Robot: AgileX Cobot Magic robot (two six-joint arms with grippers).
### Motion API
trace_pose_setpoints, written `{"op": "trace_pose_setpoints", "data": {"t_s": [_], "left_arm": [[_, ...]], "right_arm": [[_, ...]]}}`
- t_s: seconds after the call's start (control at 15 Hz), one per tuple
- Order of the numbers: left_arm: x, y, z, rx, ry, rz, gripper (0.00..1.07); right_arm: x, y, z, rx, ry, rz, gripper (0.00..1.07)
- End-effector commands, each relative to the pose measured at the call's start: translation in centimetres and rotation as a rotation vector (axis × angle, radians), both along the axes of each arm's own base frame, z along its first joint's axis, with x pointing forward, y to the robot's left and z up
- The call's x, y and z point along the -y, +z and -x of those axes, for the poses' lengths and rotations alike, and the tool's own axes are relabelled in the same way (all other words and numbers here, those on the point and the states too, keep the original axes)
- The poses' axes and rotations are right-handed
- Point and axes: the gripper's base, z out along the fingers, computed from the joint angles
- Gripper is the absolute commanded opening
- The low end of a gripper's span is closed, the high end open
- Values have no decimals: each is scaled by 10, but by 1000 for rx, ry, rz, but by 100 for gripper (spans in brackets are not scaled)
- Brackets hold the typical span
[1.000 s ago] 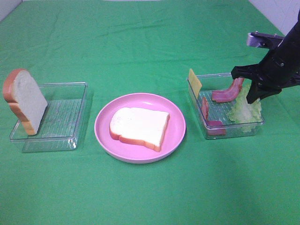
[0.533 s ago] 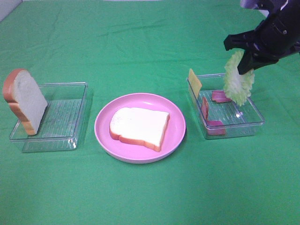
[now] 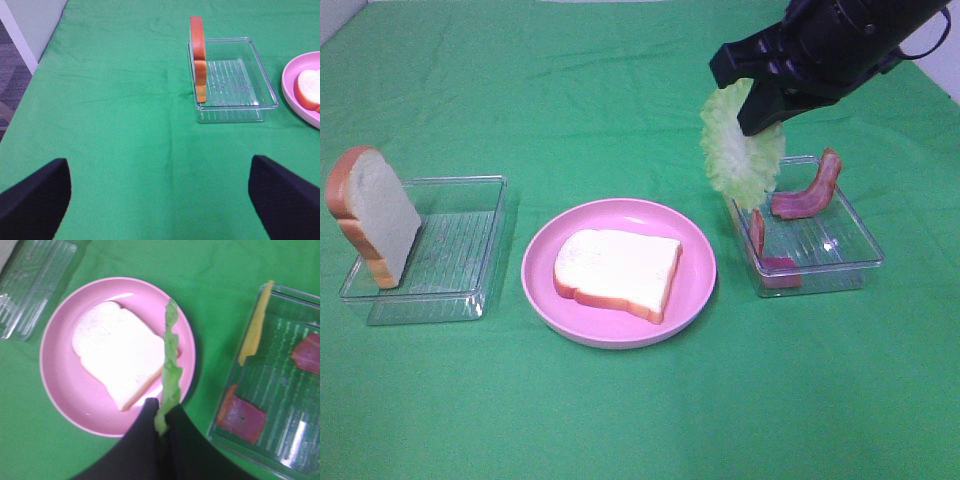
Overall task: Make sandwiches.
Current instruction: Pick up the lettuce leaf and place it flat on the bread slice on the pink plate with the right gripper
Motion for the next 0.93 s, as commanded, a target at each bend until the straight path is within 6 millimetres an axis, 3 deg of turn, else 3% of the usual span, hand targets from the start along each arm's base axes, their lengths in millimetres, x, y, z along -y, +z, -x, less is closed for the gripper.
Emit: {"op": "trace_pose_setpoints", "data": {"t_s": [0.07,0.33,0.67,0.93], "left_arm": [[0,0,2,15,3,-3,89],[0,0,2,15,3,-3,89],[0,0,2,15,3,-3,89],[0,0,2,15,3,-3,89]], "right_arm": [[-24,6,9,34,30,-55,0],[-57,-8,13,16,58,-117,0],[-106,-60,13,-73,95,-153,0],[-118,-105,4,-114,89,-115,0]]}}
